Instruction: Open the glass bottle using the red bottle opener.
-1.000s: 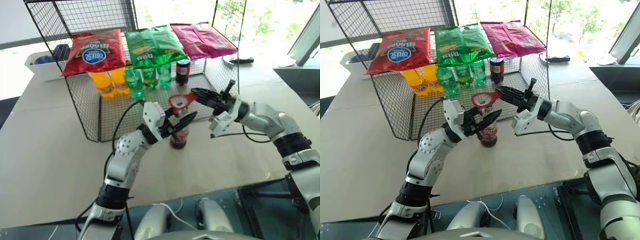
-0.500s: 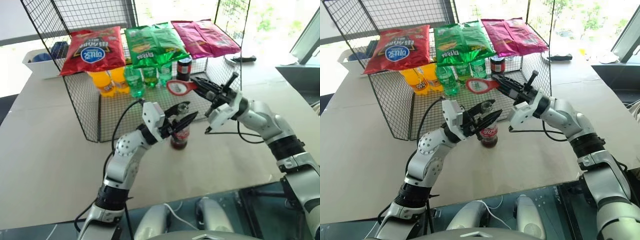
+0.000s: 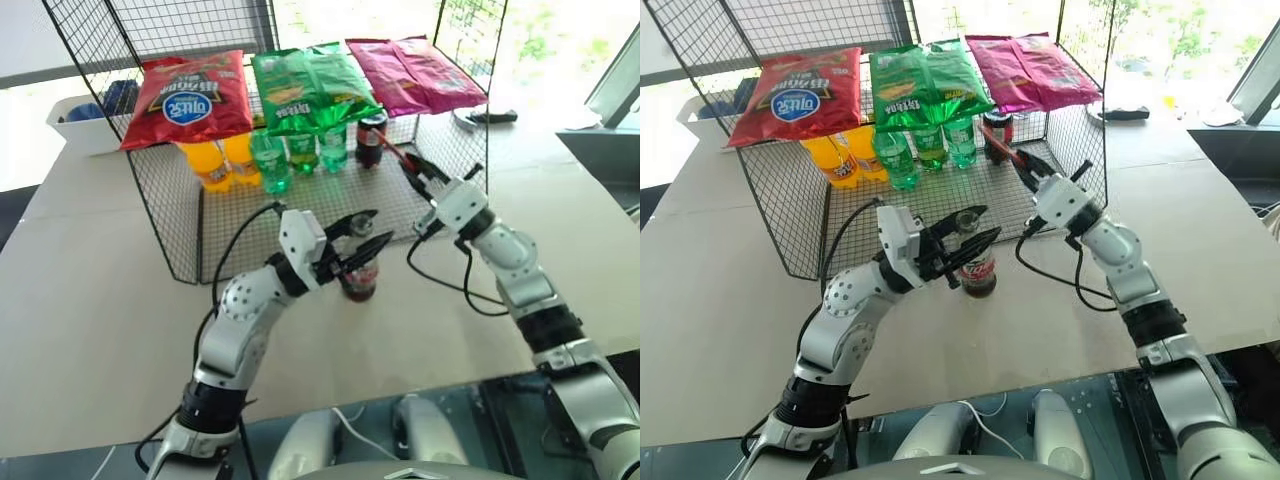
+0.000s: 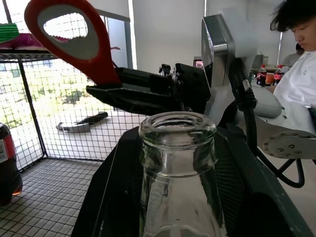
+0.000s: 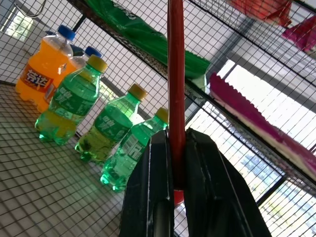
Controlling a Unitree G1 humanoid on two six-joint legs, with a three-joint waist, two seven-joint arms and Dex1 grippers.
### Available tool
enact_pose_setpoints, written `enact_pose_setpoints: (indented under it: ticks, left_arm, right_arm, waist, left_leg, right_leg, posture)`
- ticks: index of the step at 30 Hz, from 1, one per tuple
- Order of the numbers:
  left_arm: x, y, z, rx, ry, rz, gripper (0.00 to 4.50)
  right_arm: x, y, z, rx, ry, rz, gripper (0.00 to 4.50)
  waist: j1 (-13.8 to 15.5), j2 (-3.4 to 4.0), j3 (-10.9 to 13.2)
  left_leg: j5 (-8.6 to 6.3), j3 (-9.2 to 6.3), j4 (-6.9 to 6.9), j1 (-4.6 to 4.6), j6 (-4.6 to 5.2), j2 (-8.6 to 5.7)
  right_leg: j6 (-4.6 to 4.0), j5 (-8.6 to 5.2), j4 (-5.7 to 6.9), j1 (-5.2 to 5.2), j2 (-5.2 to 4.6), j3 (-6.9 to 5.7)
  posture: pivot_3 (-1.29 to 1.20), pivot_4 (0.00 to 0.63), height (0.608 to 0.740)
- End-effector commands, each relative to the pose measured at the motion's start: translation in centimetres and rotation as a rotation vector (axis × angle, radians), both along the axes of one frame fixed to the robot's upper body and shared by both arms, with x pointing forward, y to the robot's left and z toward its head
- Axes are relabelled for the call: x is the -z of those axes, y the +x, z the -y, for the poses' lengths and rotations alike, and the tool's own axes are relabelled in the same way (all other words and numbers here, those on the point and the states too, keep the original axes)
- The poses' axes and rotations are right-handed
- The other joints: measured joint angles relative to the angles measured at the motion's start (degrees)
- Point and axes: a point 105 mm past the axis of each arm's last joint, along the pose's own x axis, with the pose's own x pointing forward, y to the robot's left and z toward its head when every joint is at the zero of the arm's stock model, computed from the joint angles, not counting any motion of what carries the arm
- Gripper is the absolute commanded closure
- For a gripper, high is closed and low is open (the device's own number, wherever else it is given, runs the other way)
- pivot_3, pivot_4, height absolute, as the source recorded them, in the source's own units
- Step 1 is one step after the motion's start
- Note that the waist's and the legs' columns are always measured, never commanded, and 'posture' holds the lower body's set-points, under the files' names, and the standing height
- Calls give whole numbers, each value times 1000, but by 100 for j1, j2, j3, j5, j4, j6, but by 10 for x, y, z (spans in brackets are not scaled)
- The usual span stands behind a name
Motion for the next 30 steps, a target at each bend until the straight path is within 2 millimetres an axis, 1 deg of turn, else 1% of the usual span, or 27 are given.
enact_pose_setpoints:
  ticks: [1, 6, 7, 9, 10, 11, 12, 13, 18, 21, 26, 30]
  left_arm:
    - [9, 3, -7, -45, 17, -39, 2944]
    - [2, 4, -8, -49, -14, -27, 2944]
    - [2, 4, -7, -47, -16, -28, 2269]
    - [2, 4, -8, -52, -16, -24, 1924]
    - [2, 4, -8, -59, -16, -20, 1484]
    - [2, 5, -9, -62, -18, -20, 949]
    - [2, 5, -9, -63, -18, -18, 600]
    - [2, 5, -9, -64, -18, -15, 74]
    - [-1, 4, -9, -63, -30, -7, 74]
    - [-2, 1, -9, -49, -38, -4, 74]
    - [-4, -4, -7, -16, -45, -10, 74]
    - [-5, -9, -6, 7, -41, -18, 74]
  right_arm:
    - [-16, -7, 5, 8, 52, 24, 4500]
    - [-7, -8, 11, 44, 60, -9, 4500]
    - [-6, -7, 12, 49, 58, -11, 4500]
    - [-5, -6, 14, 58, 55, -13, 4500]
    - [-5, -6, 15, 60, 55, -14, 4500]
    - [-4, -5, 15, 63, 53, -14, 4500]
    - [-4, -5, 16, 65, 52, -14, 4500]
    - [-4, -5, 16, 68, 52, -15, 4500]
    - [-1, -4, 17, 75, 49, -18, 4500]
    - [0, -4, 18, 78, 47, -19, 4500]
    - [2, -3, 21, 90, 48, -25, 4500]
    - [6, -3, 30, 113, 81, -65, 4500]
  waist:
    - [-5, 3, 2]
    - [1, 4, 3]
    - [-2, 4, 3]
    - [-8, 7, 5]
    - [-4, 7, 8]
    - [-1, 8, 9]
    - [2, 8, 9]
    - [2, 8, 9]
    - [6, 8, 8]
    - [6, 8, 8]
    - [6, 8, 8]
    - [10, 8, 7]
  left_leg:
    - [0, 1, 0, 0, 0, 0]
    - [0, -2, 0, 1, -1, 0]
    - [0, -1, 0, 0, -1, -1]
    - [0, 0, 0, 0, -1, -1]
    - [1, 0, 0, 0, -1, -1]
    - [1, -2, 0, -2, -1, -1]
    - [0, -3, 0, -6, -1, -1]
    - [0, -2, 0, -12, -1, -2]
    - [1, -2, 2, -52, -2, -6]
    - [2, -1, 10, -94, -3, -6]
    - [2, 1, 11, -96, -3, -6]
    - [2, 1, 13, -96, -3, -6]
  right_leg:
    - [0, 0, 0, 0, 0, -2]
    - [0, 0, 1, 0, 1, -8]
    - [1, 0, 1, 0, 1, -8]
    - [1, 0, 1, 0, 1, -7]
    - [1, 0, 1, -1, 2, -8]
    - [0, 0, 1, -4, 3, -9]
    - [0, 0, 1, -8, 3, -9]
    - [0, 0, 2, -15, 3, -9]
    - [0, 1, 3, -57, 1, -9]
    - [-1, 3, 10, -95, -1, -9]
    - [-2, 4, 10, -98, 0, -8]
    - [-2, 4, 13, -97, 0, -9]
  posture:
    - [0, 150, 734]
    - [0, 150, 734]
    - [0, 150, 734]
    - [0, 150, 734]
    - [0, 150, 734]
    - [0, 150, 734]
    - [0, 150, 734]
    - [0, 150, 734]
    - [0, 150, 734]
    - [0, 150, 734]
    - [0, 150, 734]
    - [0, 150, 734]
